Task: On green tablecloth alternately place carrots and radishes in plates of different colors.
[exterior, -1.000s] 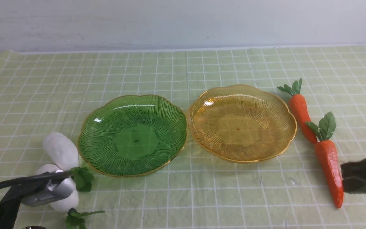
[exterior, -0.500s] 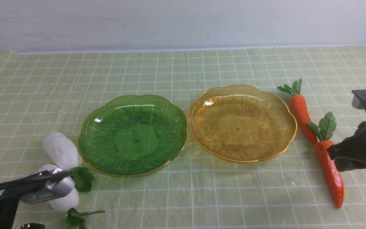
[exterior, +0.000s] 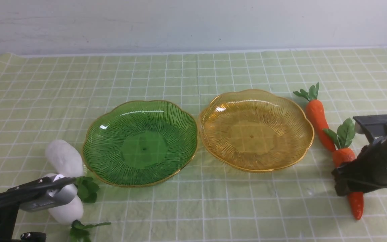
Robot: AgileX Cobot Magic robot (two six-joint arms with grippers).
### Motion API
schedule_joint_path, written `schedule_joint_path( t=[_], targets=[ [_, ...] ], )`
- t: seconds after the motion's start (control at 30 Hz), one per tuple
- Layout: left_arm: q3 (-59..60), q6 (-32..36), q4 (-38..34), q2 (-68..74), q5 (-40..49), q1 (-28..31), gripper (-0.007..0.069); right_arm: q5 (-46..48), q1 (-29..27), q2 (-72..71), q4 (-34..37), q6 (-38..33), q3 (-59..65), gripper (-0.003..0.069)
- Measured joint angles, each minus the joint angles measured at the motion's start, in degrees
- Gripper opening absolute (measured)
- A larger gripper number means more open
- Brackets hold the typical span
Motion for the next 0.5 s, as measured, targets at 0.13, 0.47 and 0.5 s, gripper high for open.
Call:
schedule_joint_path(
  t=[0.13, 0.47, 0.5],
  targets=[
    [0.00, -0.06, 0.00, 0.00, 0.00, 0.00, 0.0006, 0.38, 0.00, 0.12, 0.00, 0.00, -0.37, 0.0409],
    [0.00, -0.25, 0.04, 0.00, 0.00, 0.00, 0.0006, 11.61, 0.00, 0.40, -0.29, 0.13, -6.04, 0.0214],
    [0.00, -0.25, 0.04, 0.00, 0.00, 0.00, 0.0006, 12.93, 0.00, 0.18, -0.32, 0.36, -6.65, 0.0215]
  ],
)
